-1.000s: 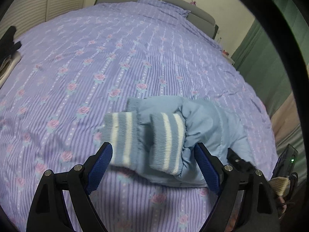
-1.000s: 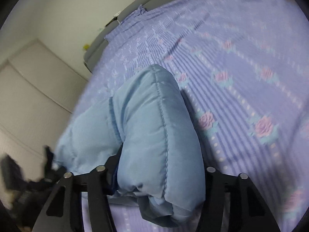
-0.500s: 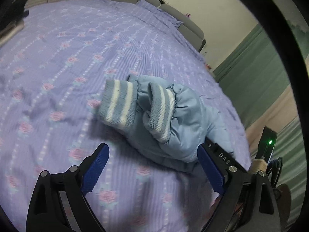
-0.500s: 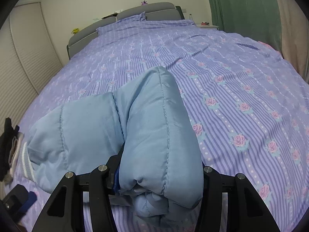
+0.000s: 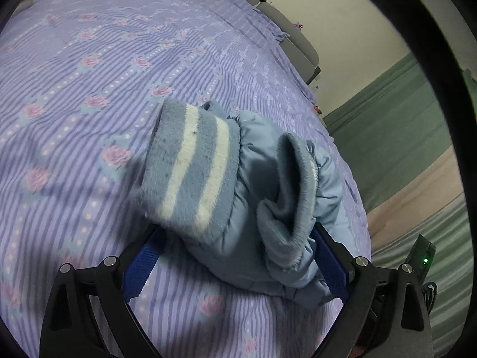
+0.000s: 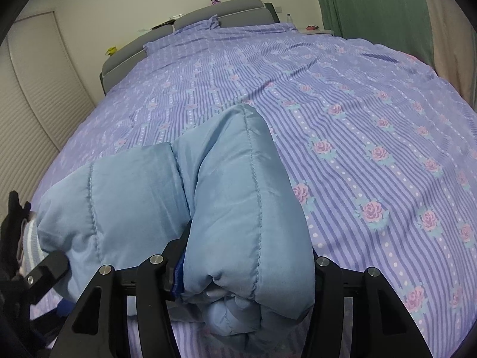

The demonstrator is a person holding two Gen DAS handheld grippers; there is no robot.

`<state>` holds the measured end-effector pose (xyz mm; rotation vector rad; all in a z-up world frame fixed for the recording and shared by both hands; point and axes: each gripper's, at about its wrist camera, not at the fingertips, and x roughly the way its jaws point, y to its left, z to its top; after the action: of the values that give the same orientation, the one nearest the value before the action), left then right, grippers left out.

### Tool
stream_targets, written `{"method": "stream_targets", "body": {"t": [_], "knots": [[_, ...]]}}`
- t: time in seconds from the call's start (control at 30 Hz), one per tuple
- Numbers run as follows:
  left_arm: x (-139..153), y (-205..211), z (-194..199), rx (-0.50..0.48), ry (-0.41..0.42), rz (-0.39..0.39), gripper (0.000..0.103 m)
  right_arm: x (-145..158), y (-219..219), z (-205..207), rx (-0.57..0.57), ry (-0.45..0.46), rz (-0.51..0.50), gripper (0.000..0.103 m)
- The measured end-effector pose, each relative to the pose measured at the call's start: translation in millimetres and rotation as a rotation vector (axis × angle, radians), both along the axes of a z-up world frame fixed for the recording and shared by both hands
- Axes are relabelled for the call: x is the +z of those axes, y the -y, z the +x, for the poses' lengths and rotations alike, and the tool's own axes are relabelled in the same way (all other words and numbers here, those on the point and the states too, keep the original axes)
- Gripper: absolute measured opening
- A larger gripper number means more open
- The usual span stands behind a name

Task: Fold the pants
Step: 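Grasp the folded pants bundle with the right tool and lift it, then carry the folded pants bundle with the right tool toward the dark clothes stack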

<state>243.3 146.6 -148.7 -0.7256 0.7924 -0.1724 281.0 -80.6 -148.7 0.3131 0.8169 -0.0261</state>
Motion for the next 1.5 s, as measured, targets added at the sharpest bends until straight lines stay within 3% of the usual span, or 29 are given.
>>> {"method": "stream_targets", "body": {"t": [0.17,0.43,0.5,0.63,0.77,0.87,1.03,1.3,1.5], "knots": [[-5.5,0.1,20.9,-0.021,-0.003,-0.031,0.102,-1.9,1.0,3.9,-0.005,0.002,-0.007,0.055],[-16.2,-4.1,55.3,-0.024,0.002,-0.113,0.102,-5.7,6.5,7.8,-0.010,0.007,0.032,0.057],[-18.1,-3.1,61.4,-0.021,0.001,-0.128,0.097,-6.5,7.8,8.2,-0.013,0.009,0.039,0.058],[-20.2,-5.9,70.6,-0.020,-0.015,-0.139,0.075,-6.4,7.6,9.4,-0.016,0.011,0.046,0.058],[-10.5,-4.7,68.1,-0.038,-0.014,-0.063,0.060,-2.9,4.4,9.2,-0.009,0.014,0.030,0.058],[5.3,6.6,61.3,-0.067,0.004,0.043,0.056,2.5,1.8,5.2,-0.001,0.017,0.013,0.057],[25.4,15.7,48.7,-0.104,0.031,0.136,0.054,18.9,-0.5,-13.4,0.015,0.049,-0.005,0.053],[53.5,10.0,3.9,-0.104,0.090,0.171,0.054,60.1,-6.5,-59.9,0.043,0.144,-0.027,0.052],[92.3,4.8,-40.3,-0.094,0.170,0.210,0.054,97.9,-12.1,-96.6,0.065,0.238,-0.034,0.052]]}}
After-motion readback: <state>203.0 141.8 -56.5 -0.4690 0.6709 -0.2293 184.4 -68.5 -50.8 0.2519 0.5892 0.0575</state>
